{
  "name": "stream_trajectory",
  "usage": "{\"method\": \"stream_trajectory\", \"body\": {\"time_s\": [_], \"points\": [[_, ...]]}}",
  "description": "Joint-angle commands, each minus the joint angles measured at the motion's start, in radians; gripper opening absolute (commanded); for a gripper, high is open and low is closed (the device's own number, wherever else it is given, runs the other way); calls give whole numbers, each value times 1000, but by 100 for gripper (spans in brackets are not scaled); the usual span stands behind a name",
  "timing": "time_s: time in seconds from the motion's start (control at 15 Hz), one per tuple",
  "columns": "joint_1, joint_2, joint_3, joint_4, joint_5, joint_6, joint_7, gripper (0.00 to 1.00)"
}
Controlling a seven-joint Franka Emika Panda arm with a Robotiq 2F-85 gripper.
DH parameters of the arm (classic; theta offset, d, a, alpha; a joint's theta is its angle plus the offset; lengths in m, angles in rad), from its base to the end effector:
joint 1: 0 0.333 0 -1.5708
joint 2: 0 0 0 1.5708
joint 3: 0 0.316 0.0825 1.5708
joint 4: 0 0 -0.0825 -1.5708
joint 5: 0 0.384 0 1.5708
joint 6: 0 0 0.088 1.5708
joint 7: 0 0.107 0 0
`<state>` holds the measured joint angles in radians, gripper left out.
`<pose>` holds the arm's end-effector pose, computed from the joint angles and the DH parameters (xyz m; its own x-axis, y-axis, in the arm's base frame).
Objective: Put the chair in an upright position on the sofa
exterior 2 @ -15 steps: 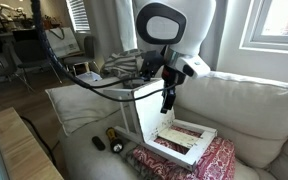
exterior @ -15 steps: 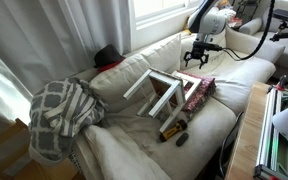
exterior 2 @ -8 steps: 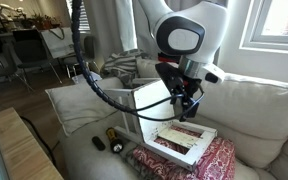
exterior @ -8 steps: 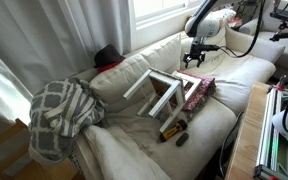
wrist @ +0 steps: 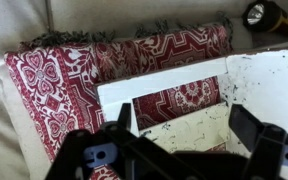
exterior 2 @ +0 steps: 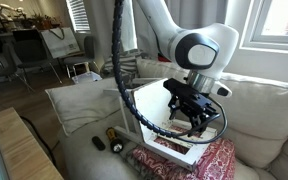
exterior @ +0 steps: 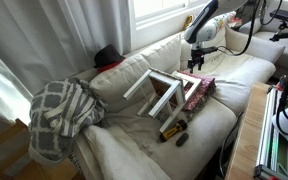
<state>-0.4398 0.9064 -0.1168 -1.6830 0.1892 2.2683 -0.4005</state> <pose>0.5323 -0.3232 0.0530 0.9302 -0.2392 -0.2785 -0.2826 -0.9507 -0.1273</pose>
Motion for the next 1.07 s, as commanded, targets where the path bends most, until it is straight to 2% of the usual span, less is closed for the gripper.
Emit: {"method": "stream_trajectory", "body": {"time_s": [0.0,0.33,0.6,0.8,1.0], "points": [[-14,13,15,21,-31,-8,2,100],[-14,32,17,49,-42,-20,-7,100],[-88,165,81,235,-12,-172,-108,100],[-113,246,104,345,-22,-224,-182,100],[-118,336,93,466,-38,-250,-206,100]]}}
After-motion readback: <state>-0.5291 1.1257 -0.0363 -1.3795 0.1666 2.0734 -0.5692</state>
